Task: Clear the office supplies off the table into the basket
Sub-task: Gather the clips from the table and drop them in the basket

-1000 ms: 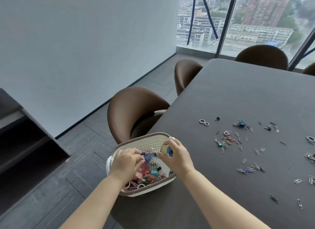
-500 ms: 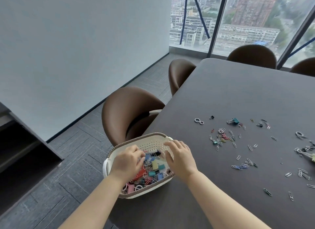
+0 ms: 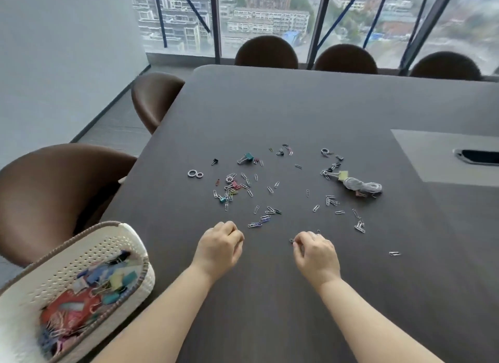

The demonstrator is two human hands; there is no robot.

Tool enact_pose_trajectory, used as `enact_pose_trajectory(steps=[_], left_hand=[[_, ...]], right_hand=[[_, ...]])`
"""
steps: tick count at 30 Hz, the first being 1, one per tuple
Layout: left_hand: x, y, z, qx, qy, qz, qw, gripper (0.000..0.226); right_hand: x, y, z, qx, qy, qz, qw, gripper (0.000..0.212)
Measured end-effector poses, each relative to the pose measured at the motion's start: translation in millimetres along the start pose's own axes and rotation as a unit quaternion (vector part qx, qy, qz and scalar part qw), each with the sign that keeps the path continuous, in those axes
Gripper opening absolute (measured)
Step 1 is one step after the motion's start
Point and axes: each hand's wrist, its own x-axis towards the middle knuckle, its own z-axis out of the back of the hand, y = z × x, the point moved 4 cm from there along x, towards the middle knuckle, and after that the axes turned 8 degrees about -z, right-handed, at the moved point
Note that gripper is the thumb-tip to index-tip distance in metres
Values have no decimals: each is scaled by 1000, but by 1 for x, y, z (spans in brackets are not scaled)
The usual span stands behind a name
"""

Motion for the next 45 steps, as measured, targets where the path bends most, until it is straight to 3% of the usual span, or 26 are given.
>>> enact_pose_trajectory(steps=[2,4,8,12,19,26,30,33,39,45], left_hand=[[16,-13,-34,8,58,-24,998,19],[28,-20,-63,38,130,-14,991,14],[39,-25,-108,80,298,53,950,63],[53,-29,-130,99,340,84,931,81],[92,-27,-157,80,343,94,931,112],[149,-24,-181,71,318,69,943,103],[178,-18,-190,78,308,42,947,99],[197,-6,-190,87,279,84,953,96],[202,26,-186,81,273,181,941,93],[206,33,-191,72,261,133,953,99]], right_hand=[[-2,-39,4,-31,9,-42,999,5],[-4,-73,4,-55,32,-86,994,19],[-6,-129,-2,-90,84,-193,973,53],[-1,-172,-9,-157,141,-258,943,75],[31,-197,-20,-138,173,-287,932,90],[95,-187,-32,-98,197,-157,963,100],[126,-187,-38,-118,201,-126,964,103],[149,-186,-45,-130,203,-103,965,108],[168,-158,-61,-105,219,29,970,100],[201,-156,-65,-115,180,-40,976,105]])
